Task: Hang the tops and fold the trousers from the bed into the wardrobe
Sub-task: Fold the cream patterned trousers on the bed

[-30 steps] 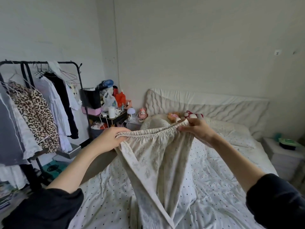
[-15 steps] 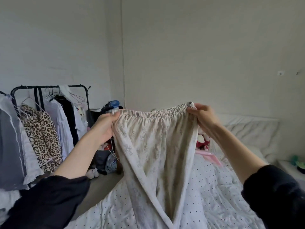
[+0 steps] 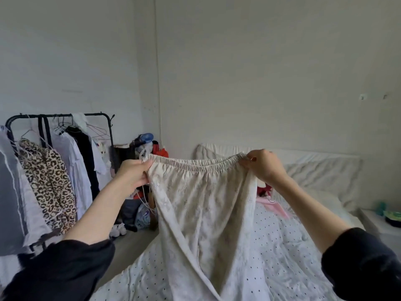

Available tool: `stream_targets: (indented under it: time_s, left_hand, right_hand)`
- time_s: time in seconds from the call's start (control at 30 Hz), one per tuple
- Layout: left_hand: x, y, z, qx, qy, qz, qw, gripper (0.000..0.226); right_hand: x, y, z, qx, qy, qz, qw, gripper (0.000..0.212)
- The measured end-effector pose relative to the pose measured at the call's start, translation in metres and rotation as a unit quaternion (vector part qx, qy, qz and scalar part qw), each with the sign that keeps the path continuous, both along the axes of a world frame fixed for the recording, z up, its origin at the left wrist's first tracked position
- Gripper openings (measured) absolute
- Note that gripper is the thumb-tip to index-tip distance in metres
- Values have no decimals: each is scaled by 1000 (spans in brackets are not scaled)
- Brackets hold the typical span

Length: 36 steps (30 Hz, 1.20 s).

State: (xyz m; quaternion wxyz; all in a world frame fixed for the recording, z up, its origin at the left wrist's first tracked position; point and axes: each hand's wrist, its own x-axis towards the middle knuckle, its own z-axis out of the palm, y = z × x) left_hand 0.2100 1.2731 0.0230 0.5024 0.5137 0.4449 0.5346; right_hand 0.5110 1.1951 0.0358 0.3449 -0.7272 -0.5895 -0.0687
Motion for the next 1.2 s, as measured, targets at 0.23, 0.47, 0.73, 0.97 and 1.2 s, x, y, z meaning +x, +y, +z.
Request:
stream_targets:
  time_s: [0.23, 0.47, 0.73, 0.97, 1.2]
  left_hand:
    - [0, 22, -33, -50, 60, -108, 991, 22]
    - [11, 72, -74, -2, 464, 28, 885, 34]
    - [36, 159, -9, 41, 58, 104, 992, 38]
    - [27, 162, 115, 262, -24, 95, 960, 26]
    - [19, 126, 105, 274, -13, 96, 957, 23]
  right_hand:
    - [6, 17, -21, -147, 478, 117, 858, 17]
    - [12, 91, -86, -303, 316, 46, 898, 31]
    - [16, 191, -10, 50, 349, 184, 918, 14]
    - [26, 183, 95, 206, 385, 306, 846, 26]
    - [22, 119, 91, 209, 353, 303, 860, 12]
